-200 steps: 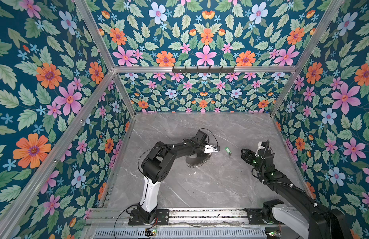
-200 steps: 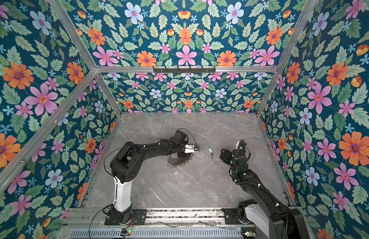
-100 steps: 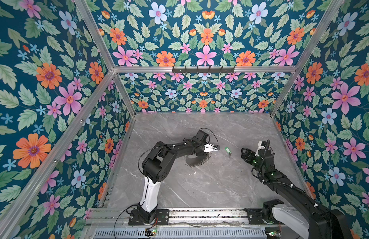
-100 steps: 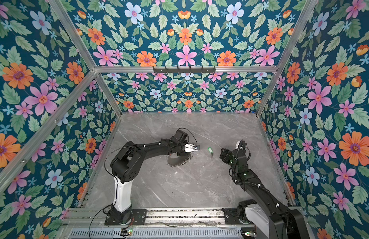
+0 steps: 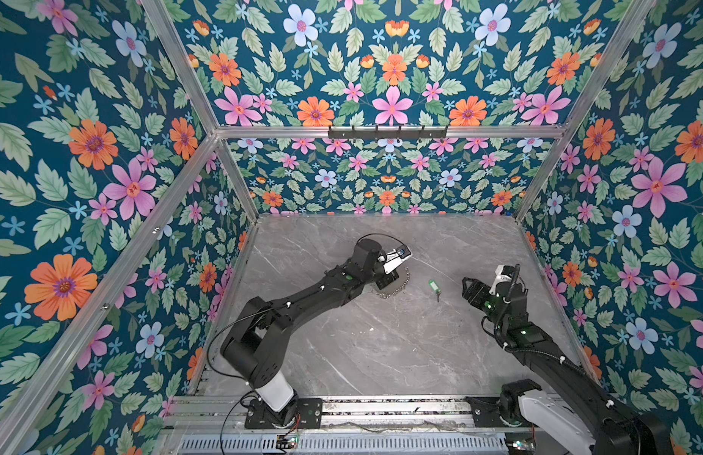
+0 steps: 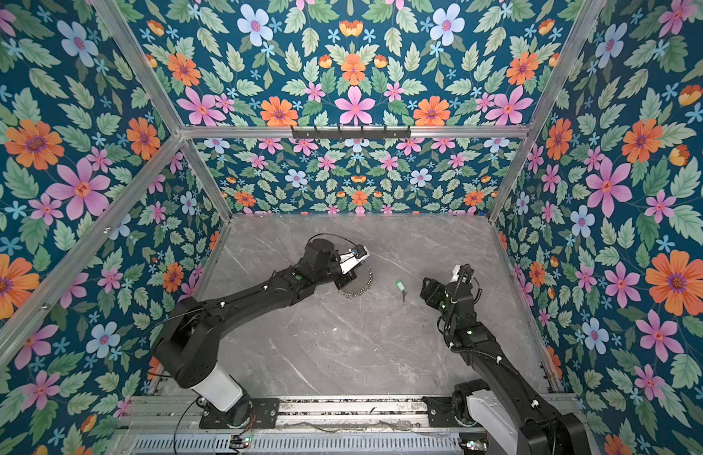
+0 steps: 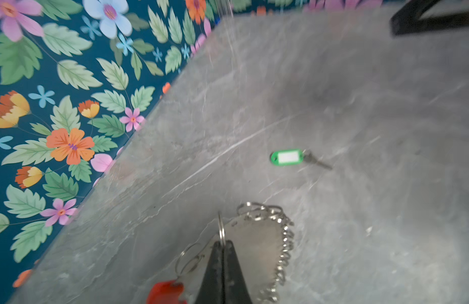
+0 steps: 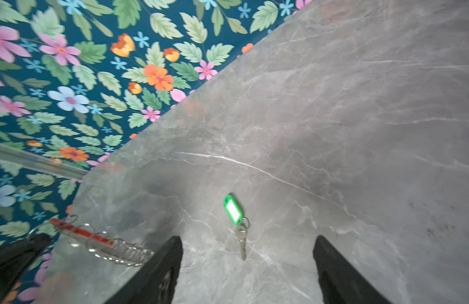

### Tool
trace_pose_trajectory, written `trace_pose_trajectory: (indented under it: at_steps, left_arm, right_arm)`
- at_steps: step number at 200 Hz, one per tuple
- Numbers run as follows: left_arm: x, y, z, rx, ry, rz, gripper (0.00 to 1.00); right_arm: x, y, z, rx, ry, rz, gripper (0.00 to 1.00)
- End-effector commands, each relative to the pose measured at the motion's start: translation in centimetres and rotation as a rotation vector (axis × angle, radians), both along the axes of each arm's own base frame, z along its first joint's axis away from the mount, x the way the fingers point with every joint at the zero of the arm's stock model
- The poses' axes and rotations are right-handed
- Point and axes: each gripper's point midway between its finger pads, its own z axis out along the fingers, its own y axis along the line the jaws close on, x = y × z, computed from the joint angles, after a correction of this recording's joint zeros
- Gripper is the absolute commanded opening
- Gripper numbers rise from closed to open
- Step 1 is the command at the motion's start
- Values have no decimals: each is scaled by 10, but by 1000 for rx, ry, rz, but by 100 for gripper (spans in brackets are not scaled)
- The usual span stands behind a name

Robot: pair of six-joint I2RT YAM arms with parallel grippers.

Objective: Attach keys to a key ring
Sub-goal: Pick up the keyring from the center of the table, then pass the keyring.

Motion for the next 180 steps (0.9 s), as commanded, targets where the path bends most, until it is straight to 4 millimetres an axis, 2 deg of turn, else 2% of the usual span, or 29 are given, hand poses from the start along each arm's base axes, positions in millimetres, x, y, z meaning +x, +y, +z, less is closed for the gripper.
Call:
trace_pose_trajectory:
  at_steps: [1,28,46,93,141,180]
  left_arm:
    - [-17,-9,62,-379,10,-24,0]
    - [-34,-9,88,-550,93,-63,0]
    - [-38,-10,98,-632,163,-71,0]
    - [-44,-12,110,-748,301,-82,0]
    - [-49,-21,116,-767,501,-79,0]
    - [-62,-18,124,-795,519,-82,0]
  right_arm:
    - [-5,30,22,60,-2,171,79]
    - [-11,64,50,177,14,339,76]
    - [-13,82,63,220,6,422,72]
    - [-17,124,91,198,-31,540,71]
    - [-17,148,97,212,-42,574,68]
    - [-28,171,93,212,-19,623,63]
